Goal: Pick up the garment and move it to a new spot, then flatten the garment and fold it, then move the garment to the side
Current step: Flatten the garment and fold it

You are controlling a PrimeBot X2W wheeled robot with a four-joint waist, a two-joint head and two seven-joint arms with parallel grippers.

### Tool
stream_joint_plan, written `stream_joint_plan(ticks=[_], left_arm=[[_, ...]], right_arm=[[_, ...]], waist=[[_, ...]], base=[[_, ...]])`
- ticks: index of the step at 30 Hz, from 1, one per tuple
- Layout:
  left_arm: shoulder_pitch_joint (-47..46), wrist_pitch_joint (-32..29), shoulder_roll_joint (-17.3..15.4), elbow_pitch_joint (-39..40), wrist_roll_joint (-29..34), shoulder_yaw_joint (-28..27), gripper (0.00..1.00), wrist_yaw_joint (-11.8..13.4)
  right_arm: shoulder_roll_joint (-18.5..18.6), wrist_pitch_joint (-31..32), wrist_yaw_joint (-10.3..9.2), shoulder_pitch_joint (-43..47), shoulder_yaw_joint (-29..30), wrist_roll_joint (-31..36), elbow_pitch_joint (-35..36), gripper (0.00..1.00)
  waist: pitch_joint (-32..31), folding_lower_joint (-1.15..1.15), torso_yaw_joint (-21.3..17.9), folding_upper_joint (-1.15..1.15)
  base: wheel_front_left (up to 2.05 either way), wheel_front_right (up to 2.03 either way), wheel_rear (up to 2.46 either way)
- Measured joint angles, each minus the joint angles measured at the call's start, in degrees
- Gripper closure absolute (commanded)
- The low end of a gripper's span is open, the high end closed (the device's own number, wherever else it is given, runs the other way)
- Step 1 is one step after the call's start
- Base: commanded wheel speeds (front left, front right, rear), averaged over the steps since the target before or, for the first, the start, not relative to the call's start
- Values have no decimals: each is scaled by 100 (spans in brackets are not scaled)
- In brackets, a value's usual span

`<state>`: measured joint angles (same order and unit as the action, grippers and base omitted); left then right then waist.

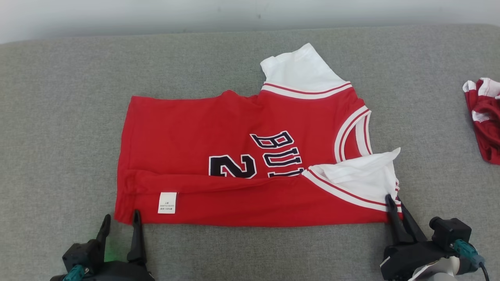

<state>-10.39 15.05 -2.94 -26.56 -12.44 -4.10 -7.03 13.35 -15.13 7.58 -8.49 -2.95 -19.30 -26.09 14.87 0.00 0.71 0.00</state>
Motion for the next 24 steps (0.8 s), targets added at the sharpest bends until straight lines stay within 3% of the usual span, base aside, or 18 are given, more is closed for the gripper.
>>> stream_joint_plan(ticks=[3, 5, 6, 7, 9, 11, 16, 24], left_arm=[[-58, 1, 3, -148, -76, 4, 0, 3], [-114, 2, 0, -197, -187, 56, 19, -4], [-149, 3, -3, -204, -183, 96, 23, -7], [-176, 3, 1, -210, -232, 114, 41, -10], [-199, 3, -1, -266, -261, 168, 65, -12], [-215, 8, 0, -377, -377, 223, 100, -34], [-255, 8, -4, -407, -450, 382, 100, -37], [-236, 0, -23, 421, -393, 548, 100, -49]], right_arm=[[3, 0, 0, -26, -25, 0, 40, 100], [12, 0, 0, -41, -32, -1, 64, 100], [18, 0, 0, -46, -31, -2, 76, 100], [24, 0, 0, -52, -31, -4, 83, 100], [34, 0, 0, -65, -30, -11, 97, 100], [33, 0, 0, -70, -26, -11, 99, 100], [26, 0, -1, -78, -10, -12, 99, 100], [53, 1, -1, -255, -85, 11, 36, 100]], waist=[[36, 0, -28, 0], [59, 0, -38, 0], [70, 0, -39, 0], [80, 0, -38, 0], [94, 0, -31, 0], [98, 0, -25, 0], [75, 0, -4, 0], [-158, 0, 19, 0]], base=[[0, 0, 0], [0, 0, 0], [0, 0, 0], [0, 0, 0], [0, 0, 0], [0, 0, 0], [0, 0, 0], [0, 0, 0]])
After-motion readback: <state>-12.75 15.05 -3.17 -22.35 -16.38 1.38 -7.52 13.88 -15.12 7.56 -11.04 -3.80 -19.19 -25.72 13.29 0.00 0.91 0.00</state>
